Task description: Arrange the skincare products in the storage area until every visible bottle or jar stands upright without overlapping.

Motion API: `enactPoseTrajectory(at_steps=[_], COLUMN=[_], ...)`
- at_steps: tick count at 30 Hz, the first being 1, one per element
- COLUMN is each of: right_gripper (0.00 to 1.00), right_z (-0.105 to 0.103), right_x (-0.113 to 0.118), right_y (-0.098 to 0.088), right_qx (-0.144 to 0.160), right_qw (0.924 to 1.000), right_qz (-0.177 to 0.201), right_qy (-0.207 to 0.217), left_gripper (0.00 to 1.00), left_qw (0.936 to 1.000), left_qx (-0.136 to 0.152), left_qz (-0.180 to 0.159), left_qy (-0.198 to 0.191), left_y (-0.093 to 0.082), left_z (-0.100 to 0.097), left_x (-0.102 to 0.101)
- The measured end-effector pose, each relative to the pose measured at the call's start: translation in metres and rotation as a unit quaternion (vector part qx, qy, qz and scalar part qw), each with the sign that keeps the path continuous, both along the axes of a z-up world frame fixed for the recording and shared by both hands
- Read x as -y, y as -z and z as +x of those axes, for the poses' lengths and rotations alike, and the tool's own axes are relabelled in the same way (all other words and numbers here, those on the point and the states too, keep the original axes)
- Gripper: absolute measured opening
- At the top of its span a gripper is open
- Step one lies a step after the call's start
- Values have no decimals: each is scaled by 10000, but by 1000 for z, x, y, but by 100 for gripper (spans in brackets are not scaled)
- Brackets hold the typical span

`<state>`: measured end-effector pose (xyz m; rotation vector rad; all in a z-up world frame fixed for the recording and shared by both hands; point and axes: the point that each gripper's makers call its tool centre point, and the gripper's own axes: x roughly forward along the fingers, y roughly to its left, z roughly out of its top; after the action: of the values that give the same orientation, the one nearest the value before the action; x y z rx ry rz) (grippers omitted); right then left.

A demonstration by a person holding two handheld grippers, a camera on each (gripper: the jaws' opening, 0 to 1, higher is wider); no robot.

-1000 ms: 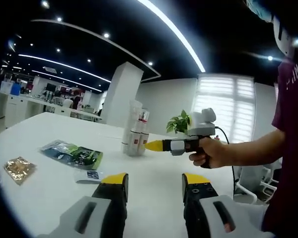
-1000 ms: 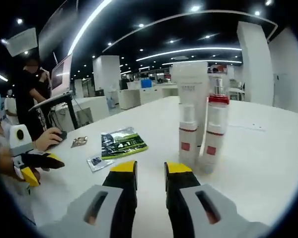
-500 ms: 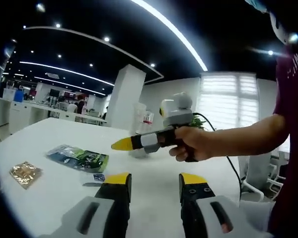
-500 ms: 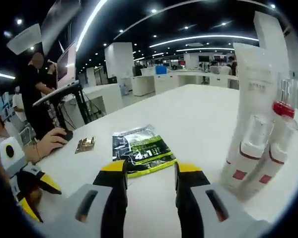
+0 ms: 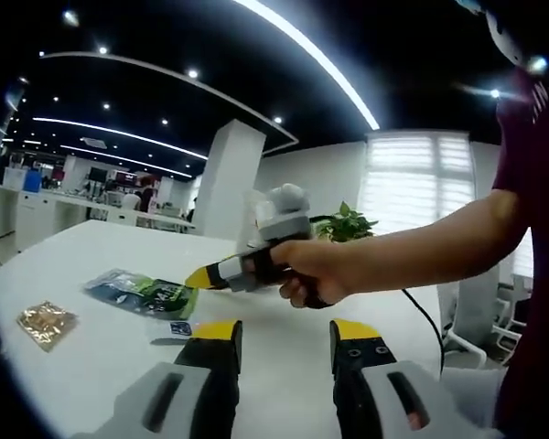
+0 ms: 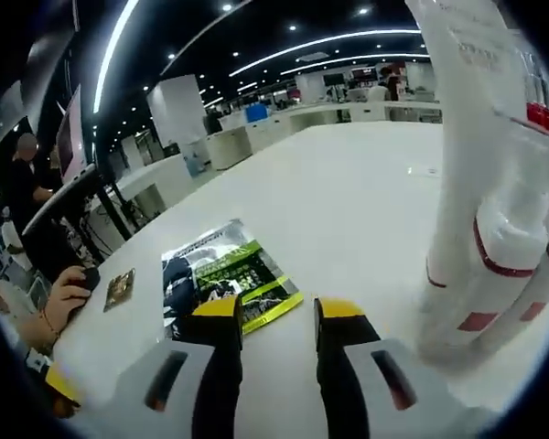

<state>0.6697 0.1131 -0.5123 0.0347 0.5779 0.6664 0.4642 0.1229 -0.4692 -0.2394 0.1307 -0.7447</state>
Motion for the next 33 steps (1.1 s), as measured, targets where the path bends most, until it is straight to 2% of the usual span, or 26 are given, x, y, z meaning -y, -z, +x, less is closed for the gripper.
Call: enactPoseTrajectory(at_steps=[5, 10, 17, 24, 27, 29, 31, 33], right_gripper=[28, 20, 0, 0, 0, 0, 0, 0], right_z=[2, 4, 6, 7, 2, 1, -5, -6], right_x=[-3, -3, 5, 1, -4, -4, -11, -9], right_y=[1, 3, 9, 7, 5, 2, -4, -5], right_qx=[29, -99, -162, -76, -241, -225, -381, -342], right_qw=[10000, 9996, 9990, 9995, 9983, 9978, 9948, 9957], right_qz=[-16, 212, 205, 154, 473, 577, 934, 855], right_qy=[5, 128, 354, 264, 223, 224, 127, 122], left_gripper=[40, 40, 40, 40, 40, 40, 41, 41], left_qw=[10000, 10000, 10000, 10000, 9999, 9998, 9993, 9989], left_qx=[1, -13, -33, -41, -73, -130, -183, -208], left_qz=[-8, -26, -17, -31, -82, -160, -307, -389], left_qy=[26, 29, 39, 20, -5, -30, -102, -140], left_y=[0, 0, 1, 1, 0, 0, -2, -3], left_z=[-1, -1, -1, 0, 1, 2, 5, 6], left_x=[1, 0, 1, 0, -1, -3, -7, -10])
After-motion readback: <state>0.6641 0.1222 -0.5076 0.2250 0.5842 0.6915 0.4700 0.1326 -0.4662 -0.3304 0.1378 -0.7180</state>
